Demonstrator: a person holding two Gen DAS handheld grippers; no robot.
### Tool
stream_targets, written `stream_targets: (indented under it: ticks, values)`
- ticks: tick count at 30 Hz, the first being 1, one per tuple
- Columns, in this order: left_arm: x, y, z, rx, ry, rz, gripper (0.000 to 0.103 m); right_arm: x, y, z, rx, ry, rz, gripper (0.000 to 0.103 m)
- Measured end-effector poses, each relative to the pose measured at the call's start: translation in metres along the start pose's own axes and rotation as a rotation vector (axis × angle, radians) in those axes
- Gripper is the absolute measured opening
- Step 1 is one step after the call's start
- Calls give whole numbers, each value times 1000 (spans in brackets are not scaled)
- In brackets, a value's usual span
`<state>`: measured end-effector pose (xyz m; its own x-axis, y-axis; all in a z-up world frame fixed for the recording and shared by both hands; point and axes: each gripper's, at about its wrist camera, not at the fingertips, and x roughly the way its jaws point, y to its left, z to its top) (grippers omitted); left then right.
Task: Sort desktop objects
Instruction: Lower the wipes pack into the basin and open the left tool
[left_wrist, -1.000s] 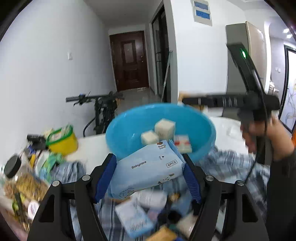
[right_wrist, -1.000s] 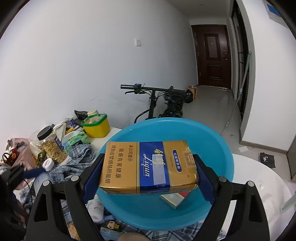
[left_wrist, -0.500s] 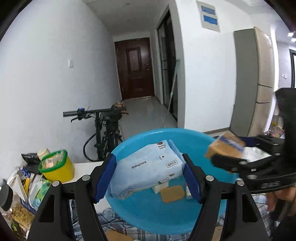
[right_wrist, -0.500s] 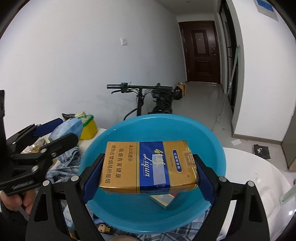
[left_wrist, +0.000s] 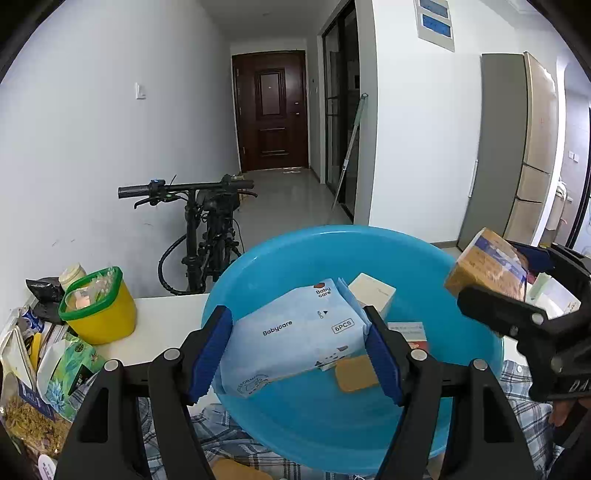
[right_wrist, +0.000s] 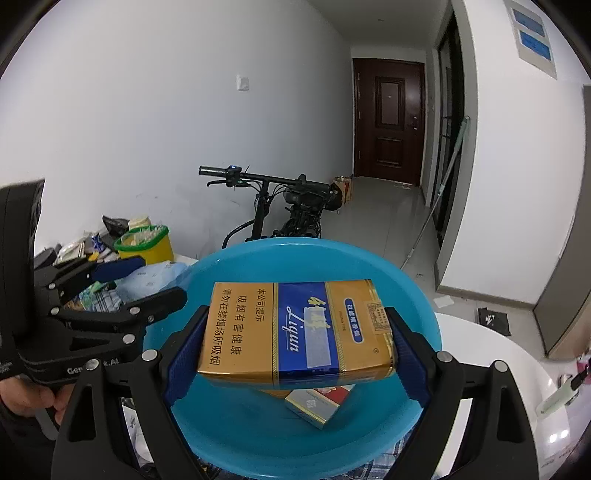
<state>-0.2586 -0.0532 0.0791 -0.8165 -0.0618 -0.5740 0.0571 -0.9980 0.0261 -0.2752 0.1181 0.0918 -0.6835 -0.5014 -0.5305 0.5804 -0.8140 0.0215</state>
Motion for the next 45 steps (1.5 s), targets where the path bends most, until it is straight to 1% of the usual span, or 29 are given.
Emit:
stream_targets:
  ticks: [10,13,17,27,28,30,31,32,34,40,45]
  values:
    - [-3,3,-3,8,6,9,73,1,5,1,-10,5,15,88]
    - [-5,1,-3,10,5,12,73,0,10,1,-34,2,-8,88]
    - [-6,0,-4,13,8,16,74,2,14,1,-46,14,-10,88]
    - [-10,-1,-3,19,-4,10,74,2,14,1,-49,12,-11,88]
    - [-10,-1,-3,17,-2,0,74,2,14,1,-49,11,-11,88]
    - [-7,0,-2,12,23,-9,91,3,12,1,-43,12,-11,88]
    - [-6,0,-2,6,32,8,103,3,12,1,-41,12,-11,88]
    - [-6,1,-1,2,29,57,103,3,11,1,-38,11,-8,88]
    - [-7,-1,-1,15,26,89,103,3,10,1,-35,10,-10,88]
    - [-5,-4,-3,44,30,101,103,3,10,2,-29,10,-6,88]
    - [-8,-3,-2,45,26,97,103,4,10,2,-28,10,-5,88]
